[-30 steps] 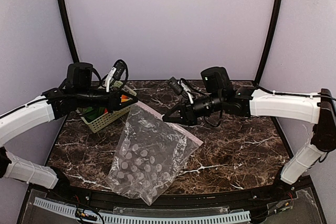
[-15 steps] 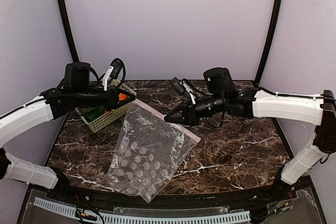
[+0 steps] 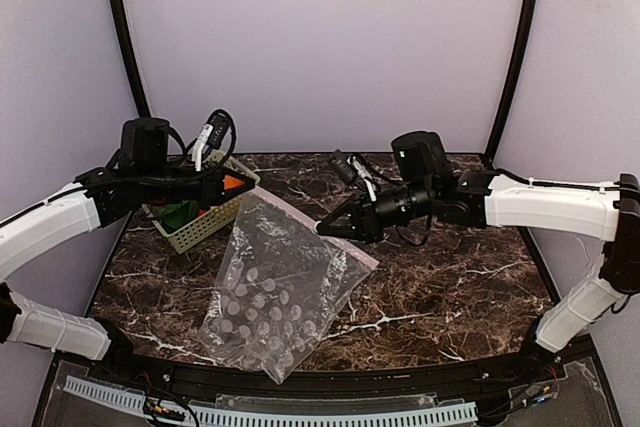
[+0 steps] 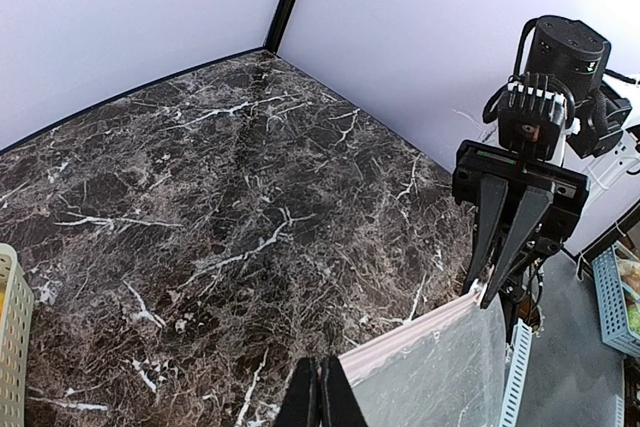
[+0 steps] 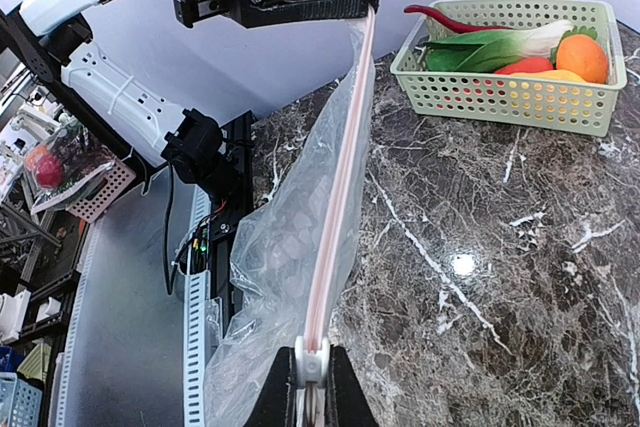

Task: Place the food in the zip-top bag and seal the zipper
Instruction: Unzip the zipper from the zipper food storage bag.

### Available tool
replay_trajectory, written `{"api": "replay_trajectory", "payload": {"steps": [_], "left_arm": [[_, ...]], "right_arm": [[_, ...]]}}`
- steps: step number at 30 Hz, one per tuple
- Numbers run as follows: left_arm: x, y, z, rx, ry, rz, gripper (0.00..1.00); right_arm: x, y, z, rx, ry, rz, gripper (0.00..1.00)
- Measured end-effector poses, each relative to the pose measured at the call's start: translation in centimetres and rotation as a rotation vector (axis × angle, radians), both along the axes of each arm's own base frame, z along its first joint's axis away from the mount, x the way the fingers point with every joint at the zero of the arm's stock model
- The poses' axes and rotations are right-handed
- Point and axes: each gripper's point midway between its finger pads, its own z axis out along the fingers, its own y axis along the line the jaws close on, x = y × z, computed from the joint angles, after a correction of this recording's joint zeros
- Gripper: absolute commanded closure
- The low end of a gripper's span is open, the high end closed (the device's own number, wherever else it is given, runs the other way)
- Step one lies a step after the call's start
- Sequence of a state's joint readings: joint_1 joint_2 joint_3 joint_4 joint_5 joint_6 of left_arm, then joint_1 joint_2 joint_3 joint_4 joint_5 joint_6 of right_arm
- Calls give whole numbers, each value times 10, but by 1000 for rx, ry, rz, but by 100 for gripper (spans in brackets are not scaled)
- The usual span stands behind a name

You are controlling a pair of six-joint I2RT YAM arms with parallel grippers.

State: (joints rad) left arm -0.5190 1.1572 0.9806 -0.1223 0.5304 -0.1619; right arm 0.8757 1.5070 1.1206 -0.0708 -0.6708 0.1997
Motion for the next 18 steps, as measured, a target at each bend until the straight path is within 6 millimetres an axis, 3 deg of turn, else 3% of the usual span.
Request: {"api": "replay_trajectory", "payload": {"steps": [18], "left_arm": [[5,9,3,-8,-2,30,99]], "right_arm": [[0,-3,-2,-1,-1,-17,100]]}}
